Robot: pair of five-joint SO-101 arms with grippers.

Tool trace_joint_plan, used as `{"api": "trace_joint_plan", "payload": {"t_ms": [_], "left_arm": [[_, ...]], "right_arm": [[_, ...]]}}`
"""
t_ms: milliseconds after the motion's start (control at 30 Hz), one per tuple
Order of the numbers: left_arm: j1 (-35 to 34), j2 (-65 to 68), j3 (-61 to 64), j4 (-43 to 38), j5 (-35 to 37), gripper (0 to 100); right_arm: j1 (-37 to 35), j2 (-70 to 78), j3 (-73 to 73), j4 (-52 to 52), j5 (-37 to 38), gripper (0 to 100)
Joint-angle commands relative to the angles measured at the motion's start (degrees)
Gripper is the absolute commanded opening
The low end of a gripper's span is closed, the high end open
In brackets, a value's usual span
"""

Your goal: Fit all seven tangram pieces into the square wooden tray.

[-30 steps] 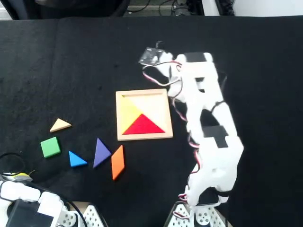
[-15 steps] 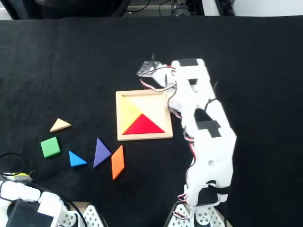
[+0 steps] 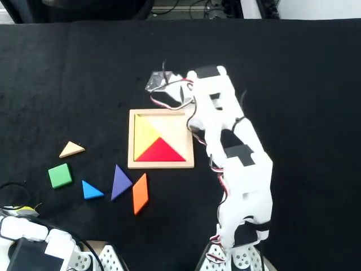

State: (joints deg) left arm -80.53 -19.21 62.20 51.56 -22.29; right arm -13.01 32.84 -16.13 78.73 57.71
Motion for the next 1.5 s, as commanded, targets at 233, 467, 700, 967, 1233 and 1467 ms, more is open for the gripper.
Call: {"api": "trace_joint_plan", "payload": {"t_ms": [233,467,700,967,1233,1467], "left_arm": [[0.3,1.0,1.4,-0.4,-0.3,30],[0.5,1.0,1.4,-0.2,-0.3,30],[0.3,1.0,1.4,-0.3,-0.3,30],[0.5,1.0,1.4,-0.4,-0.3,30],[0.7,1.0,1.4,-0.4,-0.3,30],[0.3,1.0,1.4,-0.2,-0.3,30]], "right_arm": [[2.5,3.6,-2.4,-0.4,-0.7,1.1],[-3.0,7.1,-4.7,-0.6,-0.8,1.1],[-5.6,6.5,-10.2,0.7,-3.5,1.1],[-4.7,-6.8,-32.8,22.9,-4.7,1.1],[-8.4,-30.1,-21.8,22.3,-19.0,1.1],[-8.9,-37.2,-2.2,22.1,-35.6,1.1]]}}
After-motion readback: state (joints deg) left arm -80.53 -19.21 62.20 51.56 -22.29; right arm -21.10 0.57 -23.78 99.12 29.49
